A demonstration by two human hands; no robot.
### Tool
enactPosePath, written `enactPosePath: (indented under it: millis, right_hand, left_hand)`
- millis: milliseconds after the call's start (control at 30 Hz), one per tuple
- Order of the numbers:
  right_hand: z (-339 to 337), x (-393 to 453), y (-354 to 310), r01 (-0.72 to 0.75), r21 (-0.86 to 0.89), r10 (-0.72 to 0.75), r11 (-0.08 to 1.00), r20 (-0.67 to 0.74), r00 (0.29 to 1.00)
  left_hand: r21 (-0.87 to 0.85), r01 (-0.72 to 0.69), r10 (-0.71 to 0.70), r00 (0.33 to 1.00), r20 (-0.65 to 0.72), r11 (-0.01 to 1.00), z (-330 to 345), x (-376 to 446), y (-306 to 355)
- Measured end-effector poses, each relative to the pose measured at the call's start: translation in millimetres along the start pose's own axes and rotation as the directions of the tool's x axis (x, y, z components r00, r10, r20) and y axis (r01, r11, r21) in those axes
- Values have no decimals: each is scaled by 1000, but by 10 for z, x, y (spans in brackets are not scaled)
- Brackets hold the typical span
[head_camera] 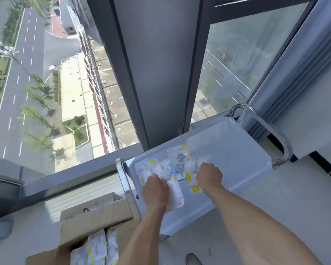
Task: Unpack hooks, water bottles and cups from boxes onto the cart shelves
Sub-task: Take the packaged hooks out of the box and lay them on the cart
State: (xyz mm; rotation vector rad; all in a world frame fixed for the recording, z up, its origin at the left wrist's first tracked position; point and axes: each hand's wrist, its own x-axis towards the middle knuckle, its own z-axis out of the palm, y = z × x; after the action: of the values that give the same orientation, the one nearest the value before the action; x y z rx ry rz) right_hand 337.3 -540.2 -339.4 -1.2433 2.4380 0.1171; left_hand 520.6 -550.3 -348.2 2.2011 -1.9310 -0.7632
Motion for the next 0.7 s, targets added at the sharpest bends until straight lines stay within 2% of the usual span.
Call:
enactPosePath:
  millis: [67, 167, 300, 400, 467, 533, 633, 700]
  right_hand:
    - [318, 217, 43, 45, -33, -43, 998, 80, 996]
    - [654, 335, 55, 76, -34, -71, 997, 125, 990]
    - [1061, 377, 157, 74, -65, -60, 995, 199, 978]
    - [1145, 359, 213, 48, -73, -34, 996, 184, 982]
    - [1058, 380, 138, 23, -14, -21, 1000, 139, 990]
    - [822, 390, -109, 11, 107, -20, 994, 81, 996]
    - [322, 326, -802, 97, 287, -93, 953, -29, 995]
    - [-29, 163, -1365, 178, 377, -144, 909, -118, 983]
  left_hand:
    - [122, 57, -71, 991, 111, 991, 485, -52, -97]
    - [242, 89, -139, 970, 199, 966, 849, -123, -305]
    - [221, 139, -189, 955, 227, 965, 1174, -157, -443]
    - [216, 112, -159, 963, 216, 970, 1209, -130, -457]
    - [233, 63, -112, 973, 201, 970, 1048, -50, -397]
    - [225, 24, -53, 991, 126, 974, 697, 149, -310]
    - [141, -16, 27, 997, -77, 990, -207, 600, -246]
    - [66, 20, -5, 977, -214, 998, -875, 804, -399]
